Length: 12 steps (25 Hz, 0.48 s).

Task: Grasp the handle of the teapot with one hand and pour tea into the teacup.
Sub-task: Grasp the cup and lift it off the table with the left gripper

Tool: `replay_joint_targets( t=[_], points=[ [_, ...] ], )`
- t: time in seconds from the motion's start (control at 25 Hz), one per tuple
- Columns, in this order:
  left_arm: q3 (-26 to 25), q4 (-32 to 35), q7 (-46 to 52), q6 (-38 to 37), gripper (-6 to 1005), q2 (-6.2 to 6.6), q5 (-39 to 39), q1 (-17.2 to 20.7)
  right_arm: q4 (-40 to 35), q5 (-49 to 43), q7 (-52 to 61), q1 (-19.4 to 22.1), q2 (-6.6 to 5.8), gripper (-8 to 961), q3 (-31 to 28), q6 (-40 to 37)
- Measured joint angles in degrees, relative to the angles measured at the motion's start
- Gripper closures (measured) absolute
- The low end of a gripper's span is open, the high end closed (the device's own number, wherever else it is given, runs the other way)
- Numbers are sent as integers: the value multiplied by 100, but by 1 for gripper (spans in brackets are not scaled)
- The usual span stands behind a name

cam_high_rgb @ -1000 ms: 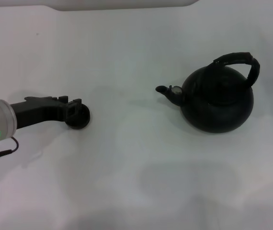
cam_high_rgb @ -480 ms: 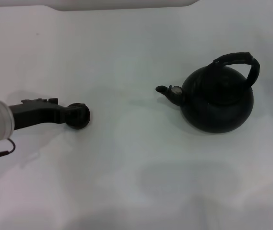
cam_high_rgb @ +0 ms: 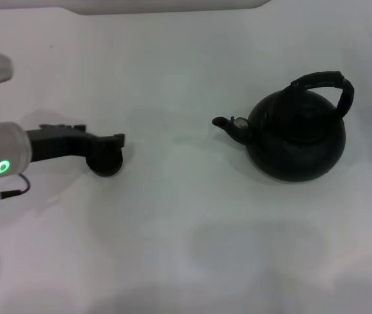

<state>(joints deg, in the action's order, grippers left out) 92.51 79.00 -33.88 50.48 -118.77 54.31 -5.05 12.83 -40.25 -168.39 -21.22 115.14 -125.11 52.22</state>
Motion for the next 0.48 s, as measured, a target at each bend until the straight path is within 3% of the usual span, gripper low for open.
replay_joint_targets(
  t=[0.24,0.48],
  points=[
    [36,-379,232,208,110,-6,-19,-513,21,8,0,38,-1,81,-28,11],
    [26,-406,317,308,112,3,-34,-629,35,31,-73,77,-7,81,-40,15]
  ],
)
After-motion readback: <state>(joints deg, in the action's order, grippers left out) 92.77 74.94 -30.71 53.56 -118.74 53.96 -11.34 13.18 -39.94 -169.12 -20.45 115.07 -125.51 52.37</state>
